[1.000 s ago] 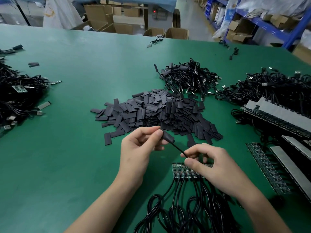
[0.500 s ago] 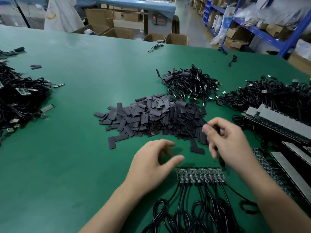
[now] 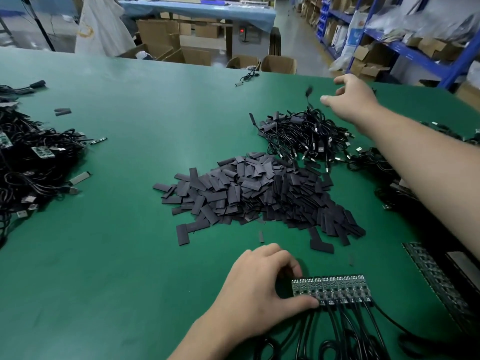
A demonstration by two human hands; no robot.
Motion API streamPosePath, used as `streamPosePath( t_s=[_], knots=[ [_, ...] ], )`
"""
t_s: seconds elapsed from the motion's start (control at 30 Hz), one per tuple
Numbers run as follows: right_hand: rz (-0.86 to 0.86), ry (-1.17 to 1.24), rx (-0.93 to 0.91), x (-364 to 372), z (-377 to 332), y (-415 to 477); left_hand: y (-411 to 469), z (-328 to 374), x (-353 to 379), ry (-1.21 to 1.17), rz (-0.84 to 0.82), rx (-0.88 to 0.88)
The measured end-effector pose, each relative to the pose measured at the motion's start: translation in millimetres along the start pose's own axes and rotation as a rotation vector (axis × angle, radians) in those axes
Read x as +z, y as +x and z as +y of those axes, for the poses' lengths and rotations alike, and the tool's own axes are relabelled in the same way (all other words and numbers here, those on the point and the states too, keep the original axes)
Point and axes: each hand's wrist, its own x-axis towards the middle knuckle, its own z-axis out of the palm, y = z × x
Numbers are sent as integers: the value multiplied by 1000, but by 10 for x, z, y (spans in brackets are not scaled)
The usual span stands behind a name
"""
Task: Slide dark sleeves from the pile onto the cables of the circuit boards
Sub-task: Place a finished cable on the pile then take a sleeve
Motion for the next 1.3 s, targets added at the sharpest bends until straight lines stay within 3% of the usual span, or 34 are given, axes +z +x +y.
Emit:
streamPosePath(
  t_s=[0.2, 0.27, 0.4, 0.47, 0.6, 0.77, 1.13, 1.3],
  knots=[
    [-42, 41, -204, 27, 235, -971, 19, 1, -62, -451, -63, -176],
    [-176, 87, -211, -30, 364, -1488, 23, -15, -88, -610, -63, -197],
    [-617, 104, -187, -77, 523, -2384, 45, -3, -78, -791, -11, -201],
    [-697, 79, -191, -28, 600, -2623, 50, 4, -49, -809, 8, -187],
    [-637, 124, -168, 3, 687, -2734, 32, 24, -17, -856, 23, -195],
    [-587, 184, -163, 33, 720, -2757, 11, 30, -8, -735, 10, -191],
    [-642, 328, -224, 37, 760, -2725, 18, 46, -45, -961, -76, -168],
    [-566, 255, -196, 46, 810, -2756, 24, 77, -89, -960, -2, -211]
  ],
)
